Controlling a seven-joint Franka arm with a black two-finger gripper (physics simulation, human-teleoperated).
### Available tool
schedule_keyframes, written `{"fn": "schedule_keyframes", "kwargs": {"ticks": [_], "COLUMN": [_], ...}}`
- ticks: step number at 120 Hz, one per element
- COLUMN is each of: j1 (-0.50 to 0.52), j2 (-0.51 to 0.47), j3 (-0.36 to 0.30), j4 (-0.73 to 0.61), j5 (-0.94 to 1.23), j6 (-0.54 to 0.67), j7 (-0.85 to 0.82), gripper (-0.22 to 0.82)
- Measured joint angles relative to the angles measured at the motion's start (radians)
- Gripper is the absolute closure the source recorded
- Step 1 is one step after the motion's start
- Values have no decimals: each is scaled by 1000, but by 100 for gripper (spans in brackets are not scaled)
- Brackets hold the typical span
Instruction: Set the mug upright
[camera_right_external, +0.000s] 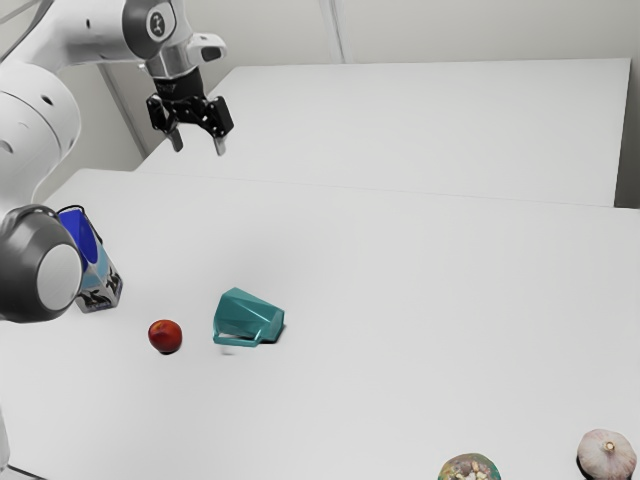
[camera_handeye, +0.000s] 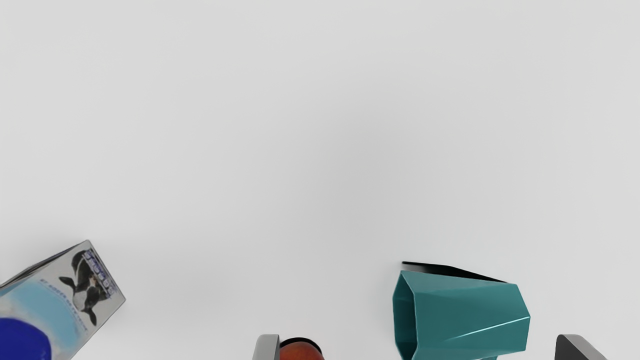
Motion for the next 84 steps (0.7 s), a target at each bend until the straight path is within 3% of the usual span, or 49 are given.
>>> {"fn": "schedule_keyframes", "kwargs": {"ticks": [32,50,84], "j1": [0,-4,6], "j2": [1,-105,-212], "j3": [0,-3,3], "j4": [-28,-287,-620], "j5": [-1,-8,-177], "j6": [7,88,269], "j7": [4,4,49], "gripper": [0,0,0]}}
